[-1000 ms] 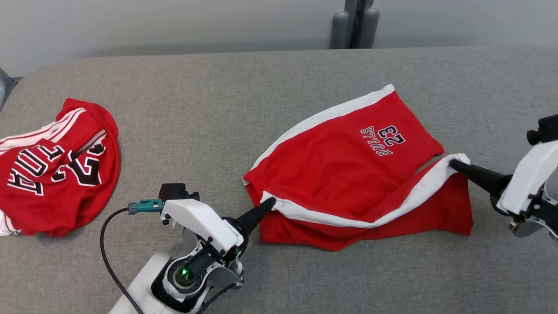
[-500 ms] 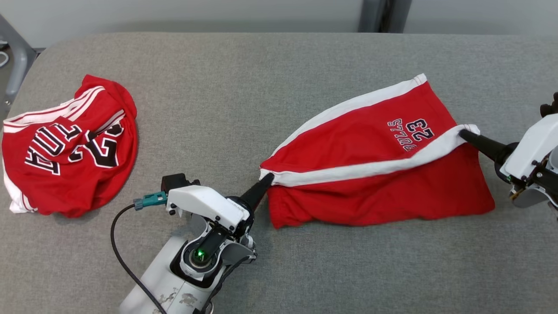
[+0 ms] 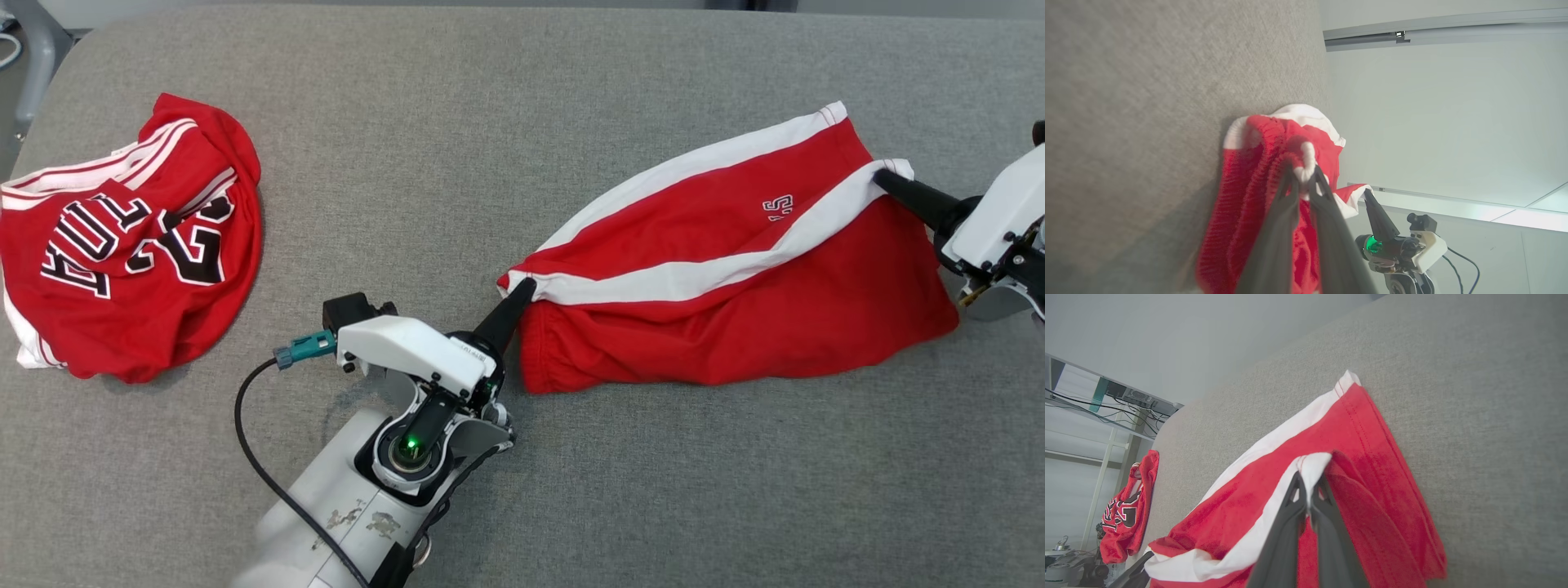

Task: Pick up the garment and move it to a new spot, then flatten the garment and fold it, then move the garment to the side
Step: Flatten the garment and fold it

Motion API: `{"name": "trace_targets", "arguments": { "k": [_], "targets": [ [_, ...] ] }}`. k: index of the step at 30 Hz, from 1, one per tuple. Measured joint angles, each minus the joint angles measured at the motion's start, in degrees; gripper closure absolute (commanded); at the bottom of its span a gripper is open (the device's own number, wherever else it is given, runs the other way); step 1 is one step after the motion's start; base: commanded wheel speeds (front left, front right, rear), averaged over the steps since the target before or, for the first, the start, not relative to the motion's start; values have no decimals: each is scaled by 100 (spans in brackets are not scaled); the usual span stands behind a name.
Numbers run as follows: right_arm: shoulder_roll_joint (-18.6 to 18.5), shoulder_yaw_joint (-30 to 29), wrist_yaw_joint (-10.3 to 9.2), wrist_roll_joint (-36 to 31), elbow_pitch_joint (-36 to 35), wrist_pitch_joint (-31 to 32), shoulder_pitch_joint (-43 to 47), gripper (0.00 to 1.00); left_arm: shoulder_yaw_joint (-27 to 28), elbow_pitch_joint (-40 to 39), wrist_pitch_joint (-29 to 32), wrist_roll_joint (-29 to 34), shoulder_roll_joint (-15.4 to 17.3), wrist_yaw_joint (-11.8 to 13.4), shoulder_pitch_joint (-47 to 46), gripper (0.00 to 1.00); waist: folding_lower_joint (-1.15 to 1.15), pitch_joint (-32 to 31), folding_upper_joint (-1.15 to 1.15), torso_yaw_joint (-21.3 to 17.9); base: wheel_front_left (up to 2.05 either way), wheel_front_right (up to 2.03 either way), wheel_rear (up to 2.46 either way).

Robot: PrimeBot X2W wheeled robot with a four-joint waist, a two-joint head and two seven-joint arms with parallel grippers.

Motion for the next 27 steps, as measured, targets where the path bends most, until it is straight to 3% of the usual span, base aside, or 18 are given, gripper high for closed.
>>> {"name": "trace_targets", "arguments": {
  "k": [12, 27],
  "targets": [
    [58, 30, 0, -386, 241, -223, -591, 100, -623, 205, -730, -571, -3, -190, -722, 100, 0, 300, 0, 120, 0, 0, 0],
    [189, 163, 0, -624, 589, -553, -848, 100, -1289, 415, -1194, -1214, -3, -366, -1233, 100, 0, 542, 0, 288, 0, 0, 0]
  ]
}}
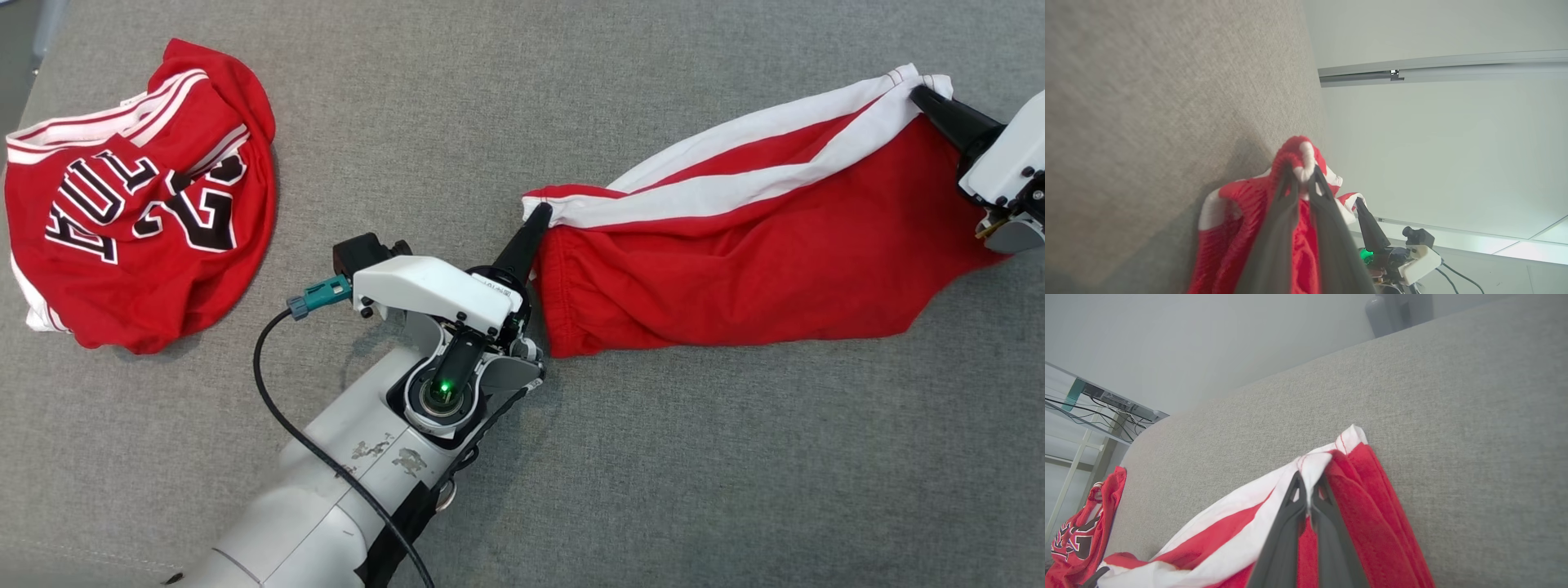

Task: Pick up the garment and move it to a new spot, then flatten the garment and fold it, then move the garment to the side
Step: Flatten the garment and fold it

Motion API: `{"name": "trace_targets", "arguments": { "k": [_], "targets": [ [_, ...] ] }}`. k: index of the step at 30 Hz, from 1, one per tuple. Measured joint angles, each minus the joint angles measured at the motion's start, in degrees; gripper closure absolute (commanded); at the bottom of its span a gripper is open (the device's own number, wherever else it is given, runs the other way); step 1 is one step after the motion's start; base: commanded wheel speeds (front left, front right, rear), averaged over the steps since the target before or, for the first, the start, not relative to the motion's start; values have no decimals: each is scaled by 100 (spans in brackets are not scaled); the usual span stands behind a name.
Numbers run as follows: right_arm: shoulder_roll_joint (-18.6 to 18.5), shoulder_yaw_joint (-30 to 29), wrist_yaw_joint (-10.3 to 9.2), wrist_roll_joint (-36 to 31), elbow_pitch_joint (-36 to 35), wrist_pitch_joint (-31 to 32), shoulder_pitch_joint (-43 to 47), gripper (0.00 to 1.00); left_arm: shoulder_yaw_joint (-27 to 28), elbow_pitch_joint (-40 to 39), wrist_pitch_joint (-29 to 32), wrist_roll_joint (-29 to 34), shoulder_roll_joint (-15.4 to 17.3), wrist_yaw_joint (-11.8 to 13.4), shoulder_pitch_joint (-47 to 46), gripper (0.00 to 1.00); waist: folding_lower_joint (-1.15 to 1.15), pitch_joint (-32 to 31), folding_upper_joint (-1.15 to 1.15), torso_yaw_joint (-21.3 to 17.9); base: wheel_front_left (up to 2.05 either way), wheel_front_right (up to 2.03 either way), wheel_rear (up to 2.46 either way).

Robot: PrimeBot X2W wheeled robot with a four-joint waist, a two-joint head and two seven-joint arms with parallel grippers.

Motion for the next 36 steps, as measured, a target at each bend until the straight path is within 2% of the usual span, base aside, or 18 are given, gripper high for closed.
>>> {"name": "trace_targets", "arguments": {
  "k": [20, 36],
  "targets": [
    [-26, 112, 0, -67, 268, -324, -146, 100, -715, 192, -337, -655, -12, -238, -485, 100, 0, 164, 0, 150, 0, 0, 0],
    [-23, 153, 0, -48, 542, -498, -175, 100, -927, 347, -463, -926, -23, -380, -565, 100, 0, 83, 0, 183, 0, 0, 0]
  ]
}}
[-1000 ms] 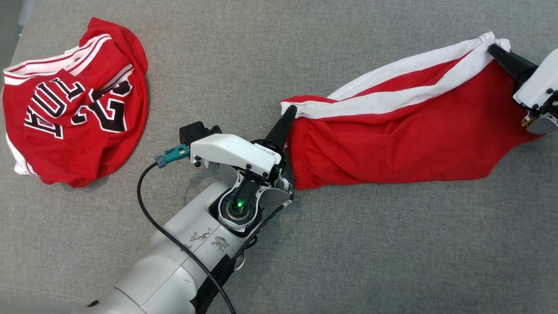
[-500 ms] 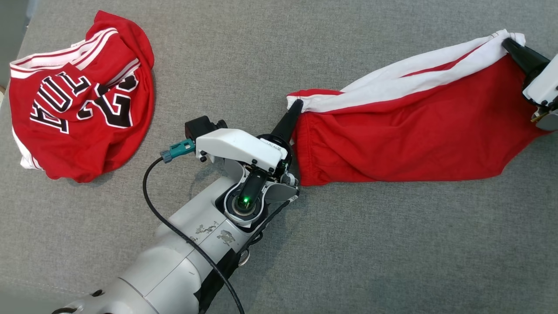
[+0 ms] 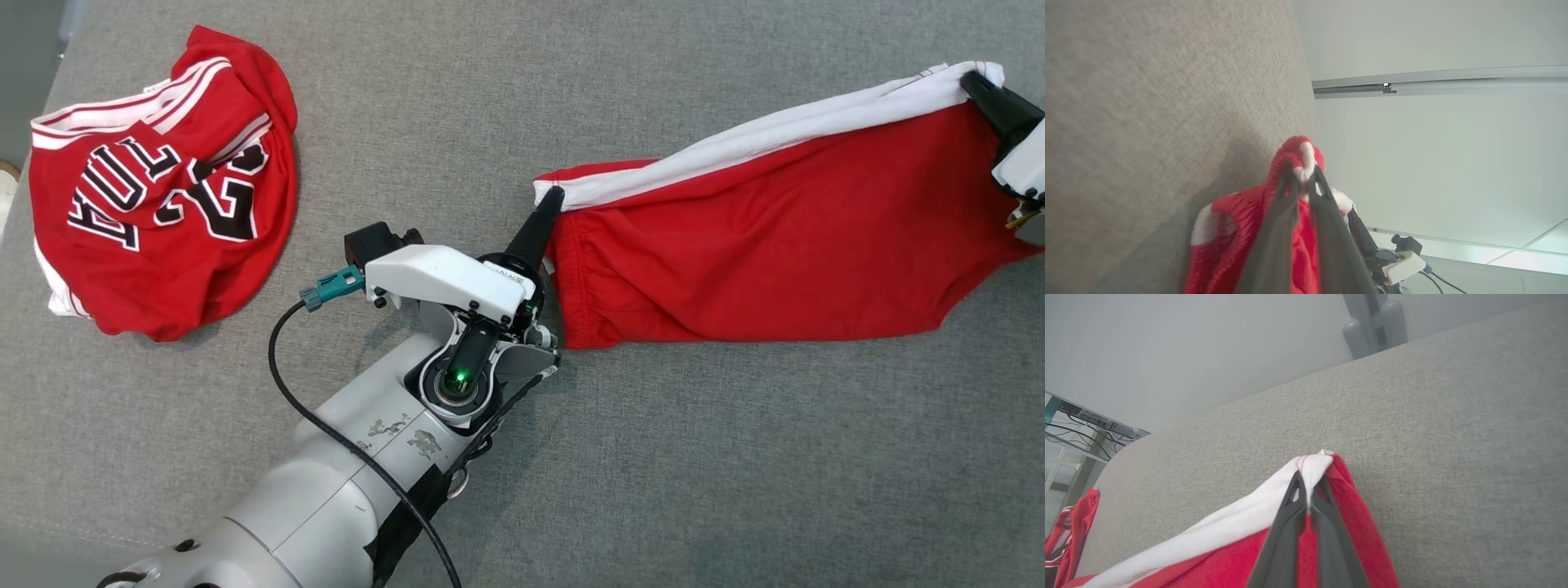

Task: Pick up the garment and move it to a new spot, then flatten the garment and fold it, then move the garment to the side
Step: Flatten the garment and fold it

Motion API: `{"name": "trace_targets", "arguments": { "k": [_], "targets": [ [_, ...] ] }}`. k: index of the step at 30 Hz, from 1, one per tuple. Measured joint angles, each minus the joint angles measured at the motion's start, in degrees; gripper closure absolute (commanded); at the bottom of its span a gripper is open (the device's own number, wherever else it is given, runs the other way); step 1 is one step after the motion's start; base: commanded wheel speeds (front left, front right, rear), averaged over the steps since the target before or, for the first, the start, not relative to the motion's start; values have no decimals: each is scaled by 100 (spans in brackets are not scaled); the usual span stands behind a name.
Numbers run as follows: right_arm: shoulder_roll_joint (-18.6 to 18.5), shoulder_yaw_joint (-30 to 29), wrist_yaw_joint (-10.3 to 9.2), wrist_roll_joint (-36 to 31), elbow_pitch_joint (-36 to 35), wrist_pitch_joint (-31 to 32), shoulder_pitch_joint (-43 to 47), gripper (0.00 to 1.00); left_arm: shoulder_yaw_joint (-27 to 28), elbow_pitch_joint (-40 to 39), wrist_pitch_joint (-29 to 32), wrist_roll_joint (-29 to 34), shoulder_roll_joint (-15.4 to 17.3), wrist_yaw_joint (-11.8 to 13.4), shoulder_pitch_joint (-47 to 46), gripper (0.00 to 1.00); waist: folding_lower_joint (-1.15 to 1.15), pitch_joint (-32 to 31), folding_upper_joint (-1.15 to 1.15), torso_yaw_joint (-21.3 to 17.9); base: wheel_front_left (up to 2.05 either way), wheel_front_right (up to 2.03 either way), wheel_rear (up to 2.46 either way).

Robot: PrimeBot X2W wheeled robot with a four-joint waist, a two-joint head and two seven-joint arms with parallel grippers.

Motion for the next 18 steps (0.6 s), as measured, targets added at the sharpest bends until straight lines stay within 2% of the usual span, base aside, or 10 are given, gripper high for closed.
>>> {"name": "trace_targets", "arguments": {
  "k": [4, 5, 6, 7, 8, 9, 18],
  "targets": [
    [-41, 1, 0, 53, 7, -26, 7, 100, -48, 19, -23, -74, 7, -8, -1, 100, 0, -49, 0, 48, 0, 0, 0],
    [-48, -4, 0, 62, 9, -31, 9, 64, -64, 22, -24, -87, 8, -9, -1, 100, 0, -59, 0, 58, 0, 0, 0],
    [-49, -27, 0, 71, 38, -76, 9, 0, -81, 29, -29, -90, 5, -9, -2, 100, 0, -67, 0, 67, 0, 0, 0],
    [-49, -43, 0, 119, 80, -76, 9, 0, -102, 36, -30, -94, 5, -11, -5, 62, 0, -75, 0, 74, 0, 0, 0],
    [-49, -40, 0, 124, 131, -34, 9, 0, -118, 51, -34, -110, 7, -14, -15, 2, 0, -83, 0, 79, 0, 0, 0],
    [-48, -20, 0, 123, 171, 1, 12, 0, -136, 68, -48, -131, 16, -16, -30, 0, 0, -94, 0, 83, 0, 0, 0],
    [60, 57, 0, 86, 327, -135, 13, 0, -199, 181, -80, -67, 20, -35, -63, 0, 0, -233, 0, 39, 0, 0, 0]
  ]
}}
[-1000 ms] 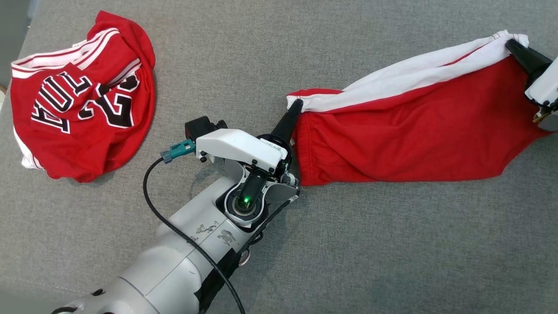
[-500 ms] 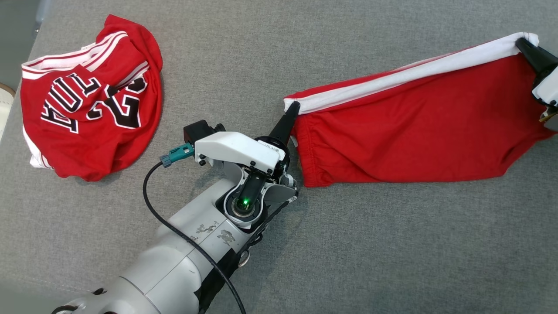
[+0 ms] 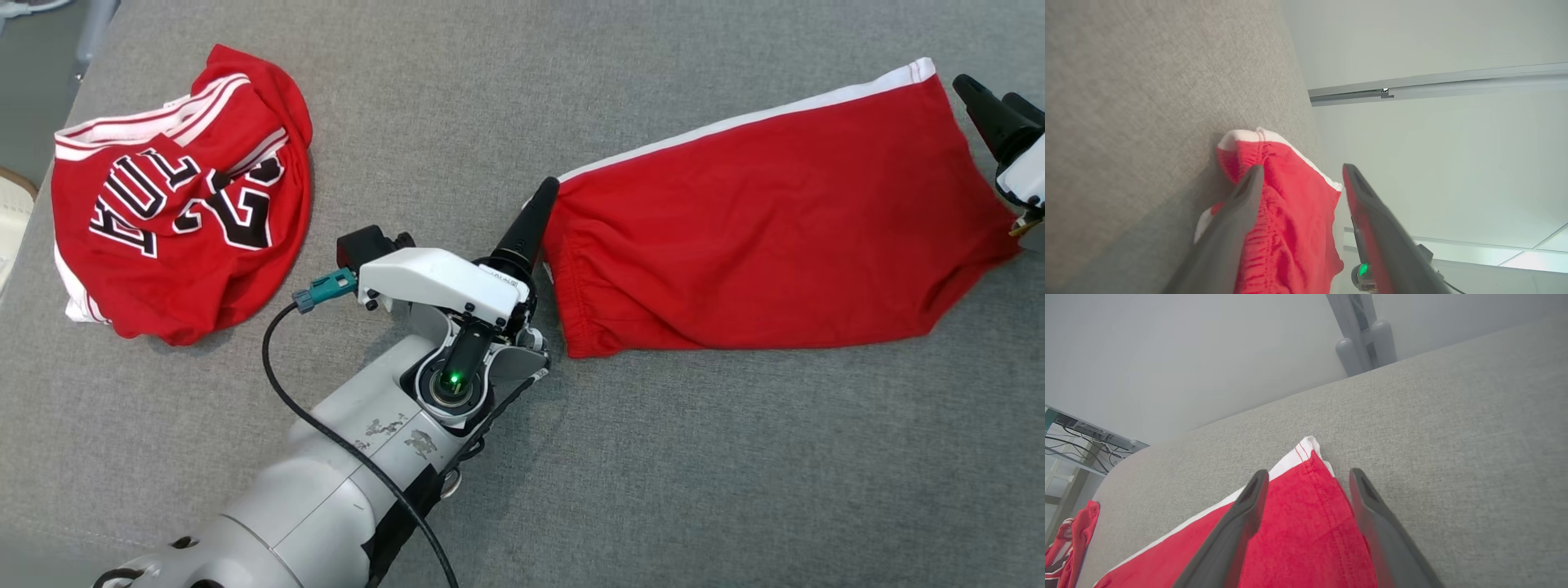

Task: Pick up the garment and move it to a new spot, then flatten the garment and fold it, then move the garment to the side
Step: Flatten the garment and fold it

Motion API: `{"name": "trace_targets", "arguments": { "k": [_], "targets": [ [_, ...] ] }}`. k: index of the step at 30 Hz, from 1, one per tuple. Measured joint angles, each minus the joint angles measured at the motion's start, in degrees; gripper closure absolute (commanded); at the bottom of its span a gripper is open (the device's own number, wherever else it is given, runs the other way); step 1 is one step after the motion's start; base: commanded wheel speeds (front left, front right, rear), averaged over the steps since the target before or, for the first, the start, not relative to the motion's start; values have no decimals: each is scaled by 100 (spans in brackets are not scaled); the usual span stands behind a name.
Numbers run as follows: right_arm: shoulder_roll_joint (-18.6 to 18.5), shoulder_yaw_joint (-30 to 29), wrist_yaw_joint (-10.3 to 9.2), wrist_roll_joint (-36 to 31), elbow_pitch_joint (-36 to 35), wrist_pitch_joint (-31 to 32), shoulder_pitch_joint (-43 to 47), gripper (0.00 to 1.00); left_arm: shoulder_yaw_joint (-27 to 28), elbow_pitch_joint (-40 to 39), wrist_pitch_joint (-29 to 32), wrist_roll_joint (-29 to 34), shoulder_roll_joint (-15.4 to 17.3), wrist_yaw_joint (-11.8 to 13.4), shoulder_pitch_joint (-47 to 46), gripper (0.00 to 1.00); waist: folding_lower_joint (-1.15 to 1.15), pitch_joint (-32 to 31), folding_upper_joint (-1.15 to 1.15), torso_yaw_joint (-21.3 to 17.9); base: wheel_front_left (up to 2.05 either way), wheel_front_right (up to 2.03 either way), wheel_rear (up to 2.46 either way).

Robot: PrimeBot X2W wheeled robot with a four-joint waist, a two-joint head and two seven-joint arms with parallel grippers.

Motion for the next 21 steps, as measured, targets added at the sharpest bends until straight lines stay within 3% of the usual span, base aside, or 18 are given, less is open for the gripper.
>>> {"name": "trace_targets", "arguments": {
  "k": [4, 8, 12, 16, 21],
  "targets": [
    [18, -5, 0, -9, -21, -213, 85, 0, 83, 270, -16, 328, -13, -16, -17, 0, 0, -147, 0, -51, 0, 0, 0],
    [-33, 112, 0, -189, -293, -687, 342, 0, 519, 748, -19, 1125, 7, -23, -31, 0, 0, -355, 0, -126, 0, 0, 0],
    [-71, 11, 0, -205, -580, -1424, 650, 0, 1187, 1152, -20, 2583, 36, -42, -36, 0, 0, -581, 0, -260, 0, 0, 0],
    [-32, 131, 0, -344, -799, -1811, 1079, 0, 2045, 1068, -24, 4041, 47, -37, 339, 0, 0, -795, 0, -459, 0, 0, 0],
    [-55, 89, 0, -1413, -927, -2028, 1265, 0, 3147, 257, -23, 6058, 73, 363, 1260, 0, 0, -1074, 0, -732, 0, 0, 0]
  ]
}}
